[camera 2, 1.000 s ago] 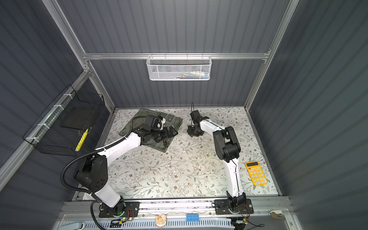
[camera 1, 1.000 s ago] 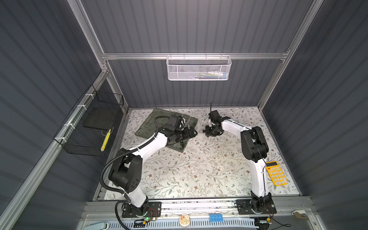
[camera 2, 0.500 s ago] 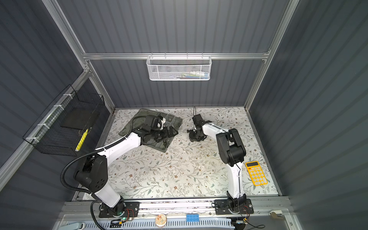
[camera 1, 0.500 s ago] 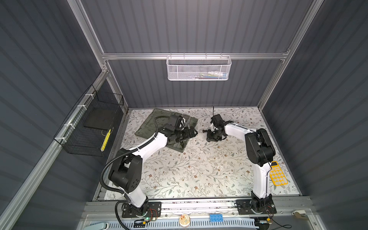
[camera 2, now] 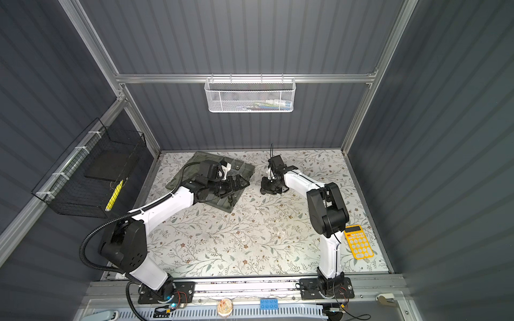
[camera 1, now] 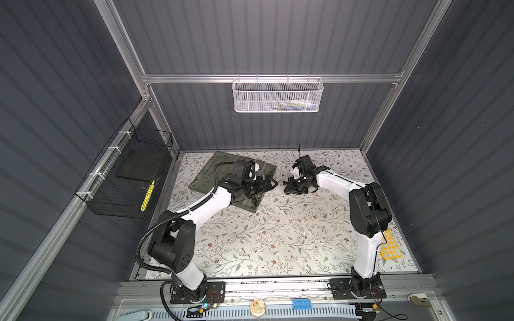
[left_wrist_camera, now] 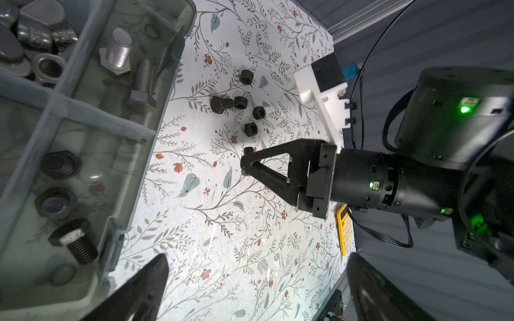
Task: Sort the screws and nuts into containers
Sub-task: 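Lift the black bolt with the right gripper and carry it over the compartment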
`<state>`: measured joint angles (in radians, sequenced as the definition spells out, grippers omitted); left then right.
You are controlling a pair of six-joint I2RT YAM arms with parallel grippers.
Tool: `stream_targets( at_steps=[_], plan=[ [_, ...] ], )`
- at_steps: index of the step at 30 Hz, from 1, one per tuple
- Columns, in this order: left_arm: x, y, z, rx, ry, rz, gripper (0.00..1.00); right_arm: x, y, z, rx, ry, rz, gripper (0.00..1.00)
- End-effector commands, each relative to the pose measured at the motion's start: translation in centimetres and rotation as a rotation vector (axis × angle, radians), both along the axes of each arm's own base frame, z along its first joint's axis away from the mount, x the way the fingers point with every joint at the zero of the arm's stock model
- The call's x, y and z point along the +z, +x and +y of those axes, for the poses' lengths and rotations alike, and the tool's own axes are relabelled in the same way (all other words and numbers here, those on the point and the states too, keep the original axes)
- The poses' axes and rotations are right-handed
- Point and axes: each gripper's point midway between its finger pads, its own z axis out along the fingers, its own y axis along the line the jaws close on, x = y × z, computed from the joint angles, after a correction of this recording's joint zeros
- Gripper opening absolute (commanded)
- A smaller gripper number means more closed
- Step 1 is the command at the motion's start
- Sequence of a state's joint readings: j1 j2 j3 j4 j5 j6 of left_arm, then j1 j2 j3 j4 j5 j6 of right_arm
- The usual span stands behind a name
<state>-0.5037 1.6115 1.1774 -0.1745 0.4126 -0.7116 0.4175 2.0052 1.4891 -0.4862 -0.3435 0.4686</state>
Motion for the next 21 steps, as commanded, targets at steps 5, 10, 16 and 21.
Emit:
stream_targets(
  at_steps=[5,10,16,21],
  plan=[
    [2.2,-0.9,3.3,0.029,-0.076,-0.004,1.00,4.3,0.6,4.0,0.037,0.114,-0.038,0.15],
    [2.3,-1.7,5.7,0.060,-0.086,0.001,1.00,5.4,0.8,6.6,0.060,0.148,-0.050,0.15],
    [2.1,-2.8,7.1,0.071,-0.096,0.010,1.00,5.8,1.1,9.7,0.078,0.193,-0.043,0.17],
    [1.8,-3.3,8.0,0.083,-0.112,0.024,1.00,5.1,1.3,11.6,0.083,0.199,-0.037,0.16]
  ],
)
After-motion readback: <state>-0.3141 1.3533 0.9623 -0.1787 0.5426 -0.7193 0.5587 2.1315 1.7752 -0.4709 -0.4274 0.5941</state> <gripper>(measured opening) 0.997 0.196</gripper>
